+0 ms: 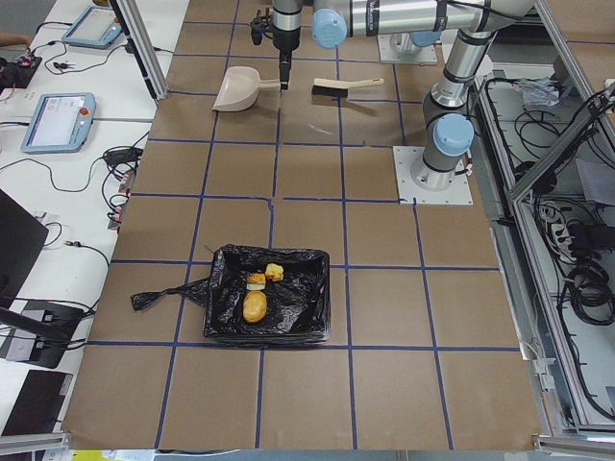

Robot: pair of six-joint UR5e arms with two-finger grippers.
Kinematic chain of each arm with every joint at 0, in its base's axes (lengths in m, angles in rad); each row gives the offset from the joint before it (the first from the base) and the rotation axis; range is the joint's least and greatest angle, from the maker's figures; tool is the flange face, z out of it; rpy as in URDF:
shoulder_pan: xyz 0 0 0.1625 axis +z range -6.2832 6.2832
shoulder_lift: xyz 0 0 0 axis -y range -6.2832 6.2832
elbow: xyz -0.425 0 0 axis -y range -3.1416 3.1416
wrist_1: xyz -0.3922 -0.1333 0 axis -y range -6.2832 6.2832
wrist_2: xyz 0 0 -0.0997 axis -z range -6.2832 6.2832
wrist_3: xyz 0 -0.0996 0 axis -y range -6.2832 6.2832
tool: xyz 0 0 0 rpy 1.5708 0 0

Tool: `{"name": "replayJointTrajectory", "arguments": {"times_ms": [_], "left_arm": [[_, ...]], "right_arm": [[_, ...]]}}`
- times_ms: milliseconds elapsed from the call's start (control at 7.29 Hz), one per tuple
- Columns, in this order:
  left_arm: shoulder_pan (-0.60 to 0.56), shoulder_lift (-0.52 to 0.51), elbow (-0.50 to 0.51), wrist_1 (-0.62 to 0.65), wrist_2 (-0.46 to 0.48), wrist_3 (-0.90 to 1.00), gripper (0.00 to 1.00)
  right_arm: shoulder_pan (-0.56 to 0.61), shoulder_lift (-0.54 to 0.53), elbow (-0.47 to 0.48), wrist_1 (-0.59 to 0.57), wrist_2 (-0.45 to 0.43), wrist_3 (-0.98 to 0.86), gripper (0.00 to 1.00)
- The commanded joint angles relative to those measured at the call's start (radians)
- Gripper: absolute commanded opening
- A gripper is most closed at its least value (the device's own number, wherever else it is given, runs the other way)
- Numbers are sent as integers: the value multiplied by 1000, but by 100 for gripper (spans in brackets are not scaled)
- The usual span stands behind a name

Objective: Sweep and dump trash in nearest bin

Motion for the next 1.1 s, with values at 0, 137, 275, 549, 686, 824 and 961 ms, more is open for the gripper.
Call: {"name": "replayJointTrajectory", "arguments": {"times_ms": [0, 137, 275, 549, 686, 824, 961], "left_arm": [[49, -27, 184, -243, -6, 50, 100], [35, -41, 232, -283, 4, 42, 100], [32, -29, 222, -282, 2, 38, 100], [33, -27, 187, -253, -1, 41, 100], [35, -27, 182, -249, -4, 38, 100], [35, -19, 184, -239, -1, 30, 100], [35, -18, 179, -195, 1, 21, 100]], "right_arm": [[0, 1, 1, 0, 17, -3, 100], [-3, 1, 0, -1, 10, -44, 100], [-3, 3, 0, -1, 10, -46, 100], [-3, 3, -2, -3, 8, -40, 100], [-12, 6, 0, 0, 7, -49, 100], [-18, 9, 0, -1, 13, -50, 100], [-31, 12, -2, -3, 14, -81, 100]]}}
